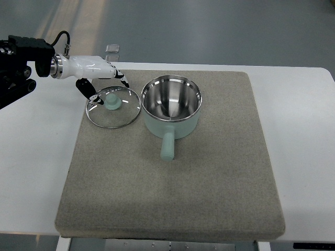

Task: Place lid left of pot with left hand

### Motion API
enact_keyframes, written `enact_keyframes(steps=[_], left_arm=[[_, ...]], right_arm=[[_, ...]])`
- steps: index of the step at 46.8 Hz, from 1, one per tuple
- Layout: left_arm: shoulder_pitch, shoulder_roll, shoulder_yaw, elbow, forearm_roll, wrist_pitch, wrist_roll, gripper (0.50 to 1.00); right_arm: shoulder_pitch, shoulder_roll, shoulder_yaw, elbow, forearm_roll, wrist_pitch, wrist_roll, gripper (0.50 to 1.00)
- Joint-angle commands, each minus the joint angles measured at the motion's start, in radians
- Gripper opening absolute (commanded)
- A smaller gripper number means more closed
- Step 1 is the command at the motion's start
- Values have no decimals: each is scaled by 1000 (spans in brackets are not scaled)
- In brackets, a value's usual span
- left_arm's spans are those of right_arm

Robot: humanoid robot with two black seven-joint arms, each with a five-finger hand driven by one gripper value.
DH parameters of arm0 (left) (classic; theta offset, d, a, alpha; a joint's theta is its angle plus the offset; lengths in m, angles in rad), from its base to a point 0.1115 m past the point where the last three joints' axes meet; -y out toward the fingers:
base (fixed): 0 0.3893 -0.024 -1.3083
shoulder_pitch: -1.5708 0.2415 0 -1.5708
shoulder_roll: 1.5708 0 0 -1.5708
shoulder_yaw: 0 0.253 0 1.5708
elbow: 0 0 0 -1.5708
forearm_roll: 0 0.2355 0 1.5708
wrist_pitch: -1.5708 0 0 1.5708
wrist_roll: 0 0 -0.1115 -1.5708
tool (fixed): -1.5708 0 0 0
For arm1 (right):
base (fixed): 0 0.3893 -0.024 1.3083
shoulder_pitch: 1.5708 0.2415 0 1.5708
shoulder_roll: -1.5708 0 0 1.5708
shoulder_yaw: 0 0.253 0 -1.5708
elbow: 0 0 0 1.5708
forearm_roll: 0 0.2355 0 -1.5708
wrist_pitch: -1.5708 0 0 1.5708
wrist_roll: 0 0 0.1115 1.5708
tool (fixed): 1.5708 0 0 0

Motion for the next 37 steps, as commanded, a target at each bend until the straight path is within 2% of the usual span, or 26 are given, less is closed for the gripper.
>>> enact_keyframes(steps=[1,3,16,27,32,37], left_arm=[[1,2,-55,8,-67,3,0,966],[1,1,-72,22,-108,4,2,988],[1,-10,-86,186,-424,7,6,988],[24,-91,-86,363,-736,9,23,986],[40,-125,-86,410,-891,10,69,984],[48,-136,-86,427,-1073,23,150,984]], right_arm=[[0,0,-1,0,0,0,0,921],[0,0,0,0,0,0,0,921],[0,0,0,0,0,0,0,921],[0,0,0,0,0,0,0,921],[0,0,0,0,0,0,0,921],[0,0,-1,0,0,0,0,921]])
